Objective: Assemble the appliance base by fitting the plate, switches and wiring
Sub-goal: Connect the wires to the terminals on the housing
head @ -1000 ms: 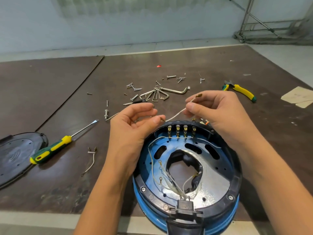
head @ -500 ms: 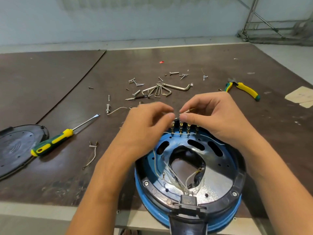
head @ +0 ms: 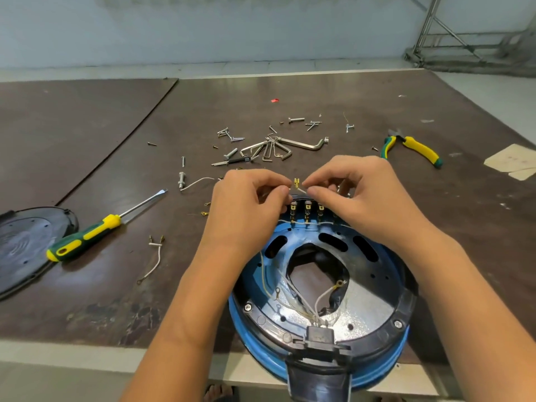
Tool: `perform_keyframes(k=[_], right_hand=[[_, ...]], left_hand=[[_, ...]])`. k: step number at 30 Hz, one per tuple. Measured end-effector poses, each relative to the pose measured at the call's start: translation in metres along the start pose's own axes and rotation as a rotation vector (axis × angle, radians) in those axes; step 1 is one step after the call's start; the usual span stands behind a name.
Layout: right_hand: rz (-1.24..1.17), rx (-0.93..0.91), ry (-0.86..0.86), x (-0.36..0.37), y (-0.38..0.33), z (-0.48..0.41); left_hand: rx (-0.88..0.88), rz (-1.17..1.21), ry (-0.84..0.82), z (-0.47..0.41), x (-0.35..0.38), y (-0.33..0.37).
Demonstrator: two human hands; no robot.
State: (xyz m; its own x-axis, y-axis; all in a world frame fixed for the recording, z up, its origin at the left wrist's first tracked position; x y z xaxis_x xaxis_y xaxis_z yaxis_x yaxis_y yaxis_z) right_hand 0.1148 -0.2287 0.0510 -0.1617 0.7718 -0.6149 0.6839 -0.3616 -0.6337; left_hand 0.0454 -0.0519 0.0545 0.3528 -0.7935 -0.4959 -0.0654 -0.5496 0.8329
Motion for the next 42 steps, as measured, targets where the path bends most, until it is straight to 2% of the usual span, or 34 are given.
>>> perform_keyframes(k=[3,7,10,15,18,22,31,35,42], right_hand=[[0.030,0.008,-0.058,0.002,0.001,0.000],[-0.014,0.035,-0.124,0.007,0.002,0.000],[-0.008,0.076,-0.155,0.009,0.003,-0.001],[0.059,0.099,-0.091,0.008,0.002,-0.001],[0.192,0.079,-0.144,0.006,0.002,-0.001],[0.144,0.089,-0.231,0.009,-0.001,0.001],[0.208,0.077,-0.339,0.016,0.005,0.004],[0.304,0.047,-0.411,0.019,0.009,0.005],[0.381,0.057,-0.426,0.024,0.011,0.004]], left_hand=[[0.013,-0.059,-0.053,0.000,-0.001,-0.001],[0.093,-0.273,-0.153,0.002,0.001,-0.001],[0.115,-0.360,-0.139,0.002,0.003,-0.003],[0.136,-0.504,-0.089,0.000,0.003,-0.011],[0.087,-0.502,-0.145,-0.002,0.003,-0.016],[0.043,-0.439,-0.207,-0.005,0.008,-0.020],[0.022,-0.418,-0.282,-0.007,0.010,-0.023],[0.039,-0.470,-0.346,-0.009,0.011,-0.025],[0.039,-0.598,-0.389,-0.011,0.017,-0.025]])
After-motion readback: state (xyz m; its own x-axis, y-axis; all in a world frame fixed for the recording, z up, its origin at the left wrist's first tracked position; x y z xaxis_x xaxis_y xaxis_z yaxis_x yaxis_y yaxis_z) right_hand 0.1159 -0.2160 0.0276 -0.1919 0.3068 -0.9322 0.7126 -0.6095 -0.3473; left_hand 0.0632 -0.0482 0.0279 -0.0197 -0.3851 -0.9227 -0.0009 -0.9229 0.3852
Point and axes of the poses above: each hand's wrist, its own z-axis away from the middle knuckle, its own x-axis out of the palm, y = z × x, the point moved 1 cm from there along -z, towards the middle knuckle, and after that the axes turned 1 degree about -x, right-handed, at the moved point
